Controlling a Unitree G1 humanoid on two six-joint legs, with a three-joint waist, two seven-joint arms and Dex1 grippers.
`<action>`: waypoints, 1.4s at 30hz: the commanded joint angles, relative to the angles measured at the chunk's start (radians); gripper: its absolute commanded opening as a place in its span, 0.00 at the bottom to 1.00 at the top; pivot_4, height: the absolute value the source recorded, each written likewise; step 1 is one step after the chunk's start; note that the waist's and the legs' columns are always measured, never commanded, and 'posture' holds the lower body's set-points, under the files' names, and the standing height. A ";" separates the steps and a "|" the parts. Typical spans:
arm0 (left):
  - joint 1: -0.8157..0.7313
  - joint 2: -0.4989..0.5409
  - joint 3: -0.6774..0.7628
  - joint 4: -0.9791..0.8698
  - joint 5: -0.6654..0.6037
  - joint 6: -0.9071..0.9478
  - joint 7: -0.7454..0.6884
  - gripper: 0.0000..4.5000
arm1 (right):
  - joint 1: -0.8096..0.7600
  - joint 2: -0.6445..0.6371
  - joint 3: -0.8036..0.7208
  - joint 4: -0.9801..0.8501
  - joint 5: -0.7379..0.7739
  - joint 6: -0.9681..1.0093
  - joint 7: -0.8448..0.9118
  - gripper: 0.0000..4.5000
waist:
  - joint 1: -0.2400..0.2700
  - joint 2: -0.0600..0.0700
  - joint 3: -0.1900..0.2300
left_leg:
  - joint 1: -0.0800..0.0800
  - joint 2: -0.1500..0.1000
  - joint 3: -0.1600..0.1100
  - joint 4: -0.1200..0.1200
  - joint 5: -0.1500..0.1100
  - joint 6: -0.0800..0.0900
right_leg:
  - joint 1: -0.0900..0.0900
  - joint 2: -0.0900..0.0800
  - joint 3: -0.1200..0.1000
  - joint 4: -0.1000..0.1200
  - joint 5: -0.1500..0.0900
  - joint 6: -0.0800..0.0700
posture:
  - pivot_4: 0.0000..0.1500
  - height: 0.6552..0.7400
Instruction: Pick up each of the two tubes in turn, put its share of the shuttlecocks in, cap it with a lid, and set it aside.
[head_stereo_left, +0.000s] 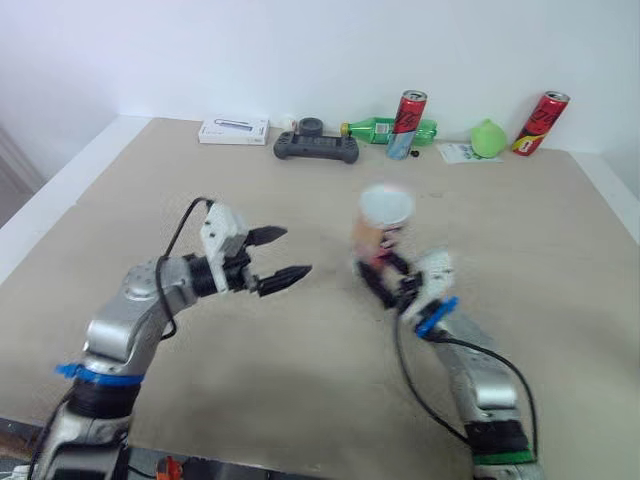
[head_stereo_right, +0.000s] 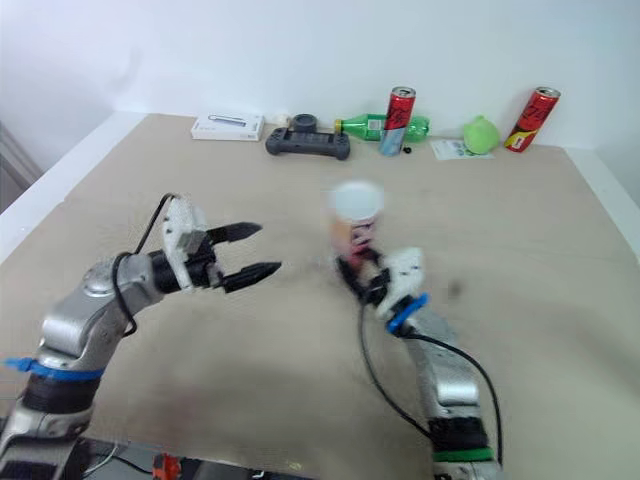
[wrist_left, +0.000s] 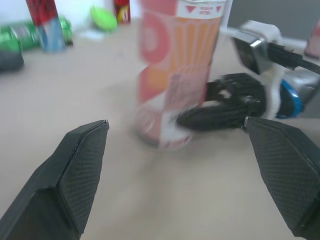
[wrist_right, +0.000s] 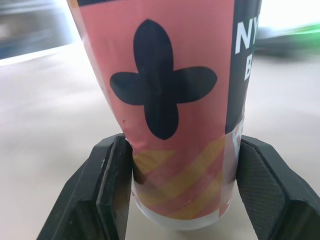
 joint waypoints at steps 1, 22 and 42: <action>-0.077 -0.068 -0.057 0.055 0.038 -0.042 0.016 1.00 | 0.017 -0.032 -0.202 -0.072 -0.003 -0.009 -0.191 0.63 | -0.004 0.000 0.000 | 0.000 0.000 0.001 0.000 0.000 0.000 | 0.000 0.000 0.001 -0.001 0.001 0.001 | 1.00 1.00; -0.246 -0.257 -0.213 0.231 0.120 -0.169 -0.135 1.00 | -0.010 -0.051 -0.508 0.335 -0.064 -0.172 -0.691 0.63 | -0.016 0.002 -0.001 | 0.009 0.002 0.012 -0.010 0.000 0.002 | -0.002 0.013 0.022 0.001 0.002 0.000 | 1.00 1.00; -0.192 -0.206 -0.156 0.239 0.126 -0.155 -0.109 1.00 | 0.377 0.095 -0.340 -0.173 -0.009 -0.175 -0.539 0.99 | -0.014 0.004 -0.003 | 0.009 0.002 0.010 -0.012 0.002 0.004 | -0.001 0.017 0.026 0.001 0.000 0.000 | 1.00 1.00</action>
